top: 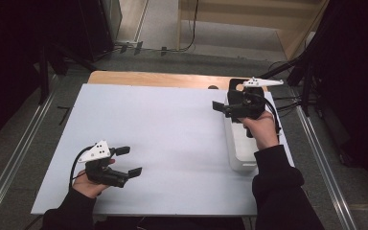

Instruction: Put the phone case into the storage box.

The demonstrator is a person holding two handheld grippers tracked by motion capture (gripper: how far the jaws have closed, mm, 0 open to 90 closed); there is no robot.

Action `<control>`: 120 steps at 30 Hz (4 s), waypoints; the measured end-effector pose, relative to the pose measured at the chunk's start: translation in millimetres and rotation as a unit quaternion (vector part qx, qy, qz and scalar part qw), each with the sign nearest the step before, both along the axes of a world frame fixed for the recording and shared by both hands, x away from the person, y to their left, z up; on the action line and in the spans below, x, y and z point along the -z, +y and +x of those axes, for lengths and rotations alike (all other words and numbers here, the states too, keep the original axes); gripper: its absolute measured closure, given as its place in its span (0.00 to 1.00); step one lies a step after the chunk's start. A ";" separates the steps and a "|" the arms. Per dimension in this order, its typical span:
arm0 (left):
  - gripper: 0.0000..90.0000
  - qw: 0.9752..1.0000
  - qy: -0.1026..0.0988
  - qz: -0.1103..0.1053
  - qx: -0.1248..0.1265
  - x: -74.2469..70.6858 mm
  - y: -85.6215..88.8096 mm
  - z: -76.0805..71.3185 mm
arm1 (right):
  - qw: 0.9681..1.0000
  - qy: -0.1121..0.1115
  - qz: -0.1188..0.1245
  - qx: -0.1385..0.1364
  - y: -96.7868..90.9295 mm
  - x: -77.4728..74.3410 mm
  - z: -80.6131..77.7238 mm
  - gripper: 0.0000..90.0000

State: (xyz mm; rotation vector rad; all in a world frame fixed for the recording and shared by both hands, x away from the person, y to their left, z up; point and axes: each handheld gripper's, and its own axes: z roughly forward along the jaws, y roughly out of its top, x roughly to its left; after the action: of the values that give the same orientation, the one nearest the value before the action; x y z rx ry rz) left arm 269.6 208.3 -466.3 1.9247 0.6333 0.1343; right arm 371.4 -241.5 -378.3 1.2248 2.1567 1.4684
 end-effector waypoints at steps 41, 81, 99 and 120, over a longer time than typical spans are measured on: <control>0.10 1.000 0.002 -0.004 0.004 -0.7 0.5 -0.5 | 0.998 0.025 -0.024 -0.060 37.9 36.7 -54.8 0.14; 0.10 1.000 0.005 -0.006 0.009 -1.6 -0.2 -2.3 | 0.985 0.052 -0.063 -0.153 44.1 69.0 -107.7 0.25; 0.10 1.000 0.005 -0.003 0.013 -2.4 -1.1 -4.1 | 0.982 0.055 -0.075 -0.164 34.5 82.5 -129.4 0.26; 0.10 1.000 0.008 0.003 0.016 -0.4 1.9 -9.1 | 0.981 0.075 -0.085 -0.160 12.8 106.7 -156.7 0.25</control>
State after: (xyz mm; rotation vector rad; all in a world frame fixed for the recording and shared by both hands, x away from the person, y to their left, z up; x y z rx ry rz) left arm 260.5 210.2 -465.9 1.9432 0.6136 0.1012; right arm 214.7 -228.7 -485.0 0.9928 2.6187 1.3025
